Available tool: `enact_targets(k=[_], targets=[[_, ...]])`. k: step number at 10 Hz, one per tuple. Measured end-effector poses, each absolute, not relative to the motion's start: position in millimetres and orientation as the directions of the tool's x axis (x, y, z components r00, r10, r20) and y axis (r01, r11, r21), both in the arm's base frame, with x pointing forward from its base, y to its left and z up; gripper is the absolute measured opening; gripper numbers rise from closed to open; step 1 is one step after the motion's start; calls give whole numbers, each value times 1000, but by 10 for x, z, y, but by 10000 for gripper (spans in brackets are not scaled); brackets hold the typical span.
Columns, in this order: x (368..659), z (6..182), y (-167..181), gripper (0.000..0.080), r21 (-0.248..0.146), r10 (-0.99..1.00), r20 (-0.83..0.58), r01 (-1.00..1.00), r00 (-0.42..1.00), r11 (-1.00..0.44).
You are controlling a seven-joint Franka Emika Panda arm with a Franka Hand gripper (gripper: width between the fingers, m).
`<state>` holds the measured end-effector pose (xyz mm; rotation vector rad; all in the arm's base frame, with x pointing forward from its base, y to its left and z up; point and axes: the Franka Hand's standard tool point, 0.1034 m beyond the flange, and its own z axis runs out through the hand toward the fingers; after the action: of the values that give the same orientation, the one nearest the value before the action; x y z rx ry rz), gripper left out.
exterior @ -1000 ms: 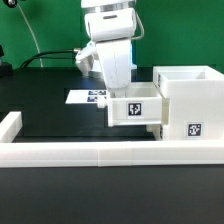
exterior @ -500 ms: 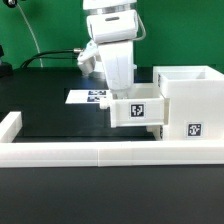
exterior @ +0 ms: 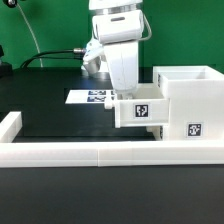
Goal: Assemble drawer
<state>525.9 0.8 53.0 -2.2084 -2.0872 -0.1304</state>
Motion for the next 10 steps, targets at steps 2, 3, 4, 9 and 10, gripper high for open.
enact_targets(k=[2, 3, 4, 9, 10], targets=[[5255, 526, 12, 42, -14, 990, 130, 998, 55, -53], [5246, 519, 26, 43, -13, 990, 130, 999, 51, -50], [5254, 526, 42, 43, -10, 991, 127, 999, 42, -41], [5261, 530, 101, 43, -7, 992, 125, 1000, 23, -23], [5262, 530, 102, 44, -7, 992, 125, 1000, 23, -22]])
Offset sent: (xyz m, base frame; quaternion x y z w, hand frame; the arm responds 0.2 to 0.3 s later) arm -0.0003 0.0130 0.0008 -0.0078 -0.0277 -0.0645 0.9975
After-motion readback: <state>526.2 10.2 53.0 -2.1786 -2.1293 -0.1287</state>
